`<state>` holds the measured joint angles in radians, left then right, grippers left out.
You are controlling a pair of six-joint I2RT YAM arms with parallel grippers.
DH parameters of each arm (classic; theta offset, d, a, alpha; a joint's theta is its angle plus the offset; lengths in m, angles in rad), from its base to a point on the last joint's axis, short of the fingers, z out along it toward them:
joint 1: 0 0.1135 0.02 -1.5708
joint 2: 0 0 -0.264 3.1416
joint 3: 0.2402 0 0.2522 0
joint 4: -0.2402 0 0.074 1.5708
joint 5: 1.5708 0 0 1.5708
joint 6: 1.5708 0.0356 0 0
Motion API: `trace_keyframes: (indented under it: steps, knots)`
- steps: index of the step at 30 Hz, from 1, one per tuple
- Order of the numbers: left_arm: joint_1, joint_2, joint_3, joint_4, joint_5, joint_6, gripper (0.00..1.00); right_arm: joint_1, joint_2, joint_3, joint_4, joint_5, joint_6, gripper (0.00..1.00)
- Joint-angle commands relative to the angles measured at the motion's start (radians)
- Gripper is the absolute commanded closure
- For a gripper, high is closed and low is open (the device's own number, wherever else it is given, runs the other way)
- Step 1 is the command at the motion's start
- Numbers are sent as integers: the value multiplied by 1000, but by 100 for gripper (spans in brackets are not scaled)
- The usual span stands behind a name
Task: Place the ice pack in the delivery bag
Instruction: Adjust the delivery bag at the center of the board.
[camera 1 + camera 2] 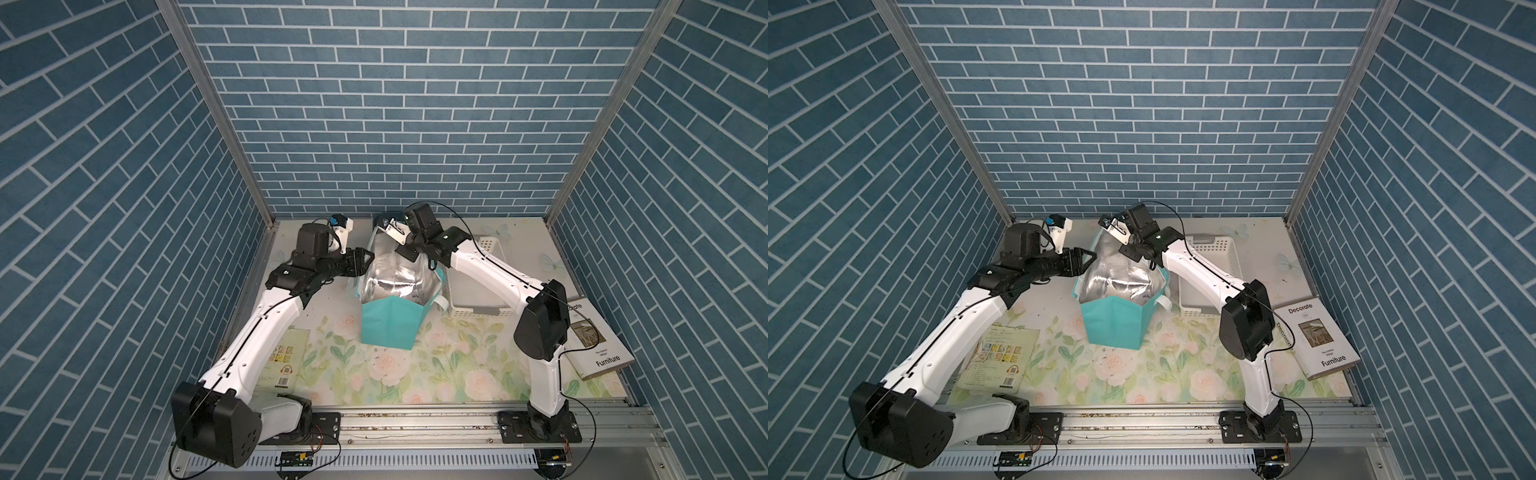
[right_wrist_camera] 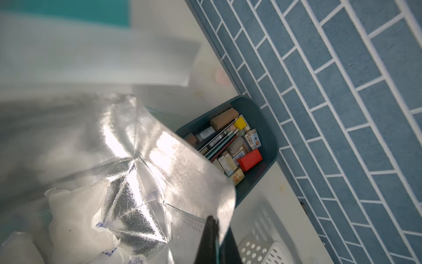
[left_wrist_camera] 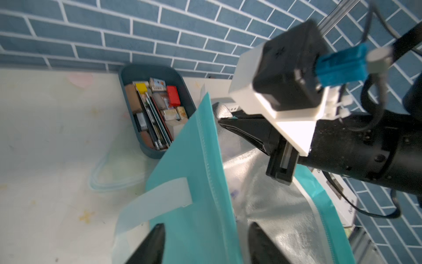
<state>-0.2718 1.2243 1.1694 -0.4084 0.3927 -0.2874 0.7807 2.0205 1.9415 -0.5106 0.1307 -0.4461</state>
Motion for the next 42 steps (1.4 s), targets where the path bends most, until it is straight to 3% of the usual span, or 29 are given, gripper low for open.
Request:
trace_keyframes:
  steps: [1, 2, 5, 8, 13, 18, 24, 28, 32, 37, 42]
  knots:
    - [0, -112, -20, 13, -150, 26, 8, -6, 2, 89, -91, 91, 197, 100]
    - [0, -151, -38, 26, -199, 18, 2, -6, 5, 112, -128, 123, 252, 100]
    - [-1, -261, -91, 42, -301, -39, 0, -5, 18, 151, -230, 277, 385, 100]
    - [-4, -368, -141, 26, -270, -103, 0, -3, 15, 133, -313, 385, 469, 100]
    - [-35, -496, -287, 38, -131, -201, 1, -4, -85, -27, -250, 299, 514, 100]
    - [-101, -562, -439, 91, -88, -305, 3, -4, -188, -151, -154, 152, 533, 100]
    - [-250, -626, -579, 284, -68, -433, 6, -3, -231, -214, -113, 149, 546, 100]
    - [-320, -573, -644, 354, -162, -445, 7, -3, -245, -239, -108, 136, 552, 100]
    - [-321, -429, -652, 445, -151, -464, 8, 6, -303, -316, -63, 106, 573, 100]
    - [-320, -249, -562, 452, -221, -443, 16, 51, -403, -451, 28, 95, 609, 100]
    - [-303, -175, -491, 438, -323, -405, 17, 93, -485, -574, 89, 80, 666, 100]
